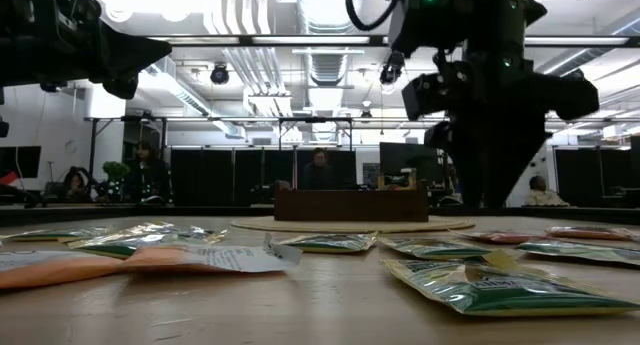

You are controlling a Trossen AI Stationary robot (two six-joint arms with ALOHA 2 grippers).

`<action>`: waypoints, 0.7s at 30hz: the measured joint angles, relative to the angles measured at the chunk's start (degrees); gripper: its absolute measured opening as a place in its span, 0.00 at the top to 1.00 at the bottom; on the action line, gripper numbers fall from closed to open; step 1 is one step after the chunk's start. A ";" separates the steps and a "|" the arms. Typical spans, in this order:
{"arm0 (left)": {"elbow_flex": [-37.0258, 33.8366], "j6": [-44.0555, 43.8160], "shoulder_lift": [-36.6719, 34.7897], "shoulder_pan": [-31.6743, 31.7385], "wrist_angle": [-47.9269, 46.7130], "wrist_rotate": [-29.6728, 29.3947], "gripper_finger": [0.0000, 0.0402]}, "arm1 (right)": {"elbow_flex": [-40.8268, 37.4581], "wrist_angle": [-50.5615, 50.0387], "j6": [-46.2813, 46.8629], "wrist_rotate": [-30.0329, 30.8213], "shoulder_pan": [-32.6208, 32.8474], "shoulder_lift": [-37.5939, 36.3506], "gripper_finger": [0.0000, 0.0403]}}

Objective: Pick & Place Tea
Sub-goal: Put the orange tea bag into the right section of wooden organizer

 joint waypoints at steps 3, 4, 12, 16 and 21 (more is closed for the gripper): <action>0.00 -0.01 0.00 0.00 0.01 0.00 1.00 | -1.55 1.14 -0.44 0.04 -0.02 0.00 0.52; 0.00 0.01 0.00 0.00 0.01 0.00 1.00 | -1.91 1.58 -0.68 0.10 -0.02 0.00 0.52; 0.00 0.01 0.00 0.01 0.01 0.02 1.00 | -3.37 4.09 -1.68 0.57 -0.28 0.00 0.52; 0.00 0.00 0.00 -0.01 0.01 0.01 1.00 | -4.85 5.57 -1.68 0.75 -0.49 0.00 0.52; 0.00 0.01 0.00 0.01 0.01 0.01 1.00 | -5.75 6.76 -1.86 1.35 -0.57 0.00 0.52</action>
